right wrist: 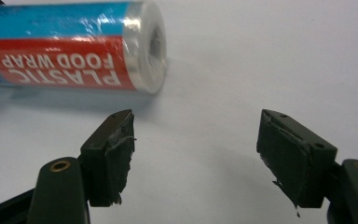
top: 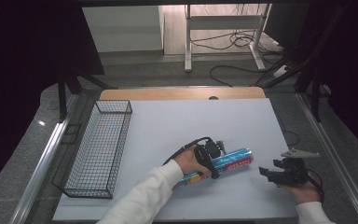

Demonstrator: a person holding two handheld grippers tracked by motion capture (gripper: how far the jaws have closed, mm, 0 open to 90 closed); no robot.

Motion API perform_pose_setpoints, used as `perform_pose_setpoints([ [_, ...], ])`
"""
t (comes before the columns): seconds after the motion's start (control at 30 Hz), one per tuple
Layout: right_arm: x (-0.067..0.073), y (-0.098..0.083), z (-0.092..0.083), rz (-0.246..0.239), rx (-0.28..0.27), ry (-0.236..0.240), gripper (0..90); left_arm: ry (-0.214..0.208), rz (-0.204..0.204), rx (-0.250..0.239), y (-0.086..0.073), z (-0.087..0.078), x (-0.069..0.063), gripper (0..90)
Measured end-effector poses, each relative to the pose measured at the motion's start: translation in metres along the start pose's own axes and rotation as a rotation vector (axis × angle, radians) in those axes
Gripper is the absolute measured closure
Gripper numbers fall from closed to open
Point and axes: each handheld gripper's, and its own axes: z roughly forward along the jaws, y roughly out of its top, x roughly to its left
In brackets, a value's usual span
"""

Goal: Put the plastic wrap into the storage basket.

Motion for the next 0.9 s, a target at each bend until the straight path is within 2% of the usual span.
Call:
perform_pose_setpoints([
  [0.23,-0.004,0.000,-0.004,0.016,-0.014,-0.011,28.2,-0.013,-0.021,-0.023,-0.006,-0.022,0.004,31.4],
  [0.33,-0.004,0.000,-0.004,0.018,-0.015,-0.011,28.2,-0.006,-0.024,-0.027,-0.010,-0.036,0.005,31.5],
  [0.37,-0.004,0.000,-0.004,0.016,-0.015,-0.011,28.2,-0.008,-0.033,-0.036,-0.013,-0.047,0.006,31.6],
  [0.4,-0.004,0.000,-0.003,0.016,-0.014,-0.010,28.2,-0.008,-0.033,-0.036,-0.013,-0.047,0.006,31.6],
  [0.5,-0.003,0.000,-0.003,0.015,-0.013,-0.011,28.2,-0.016,-0.046,-0.049,-0.017,-0.063,0.008,31.6],
  [0.53,-0.002,0.001,-0.003,0.015,-0.014,-0.009,28.2,-0.005,-0.041,-0.043,-0.019,-0.072,0.009,31.6],
  [0.63,-0.002,0.001,-0.002,0.015,-0.014,-0.008,28.2,-0.002,-0.044,-0.040,-0.022,-0.080,0.011,31.6],
  [0.9,-0.002,0.001,-0.002,0.014,-0.014,-0.006,28.3,0.022,-0.091,-0.054,-0.040,-0.104,0.022,31.6],
])
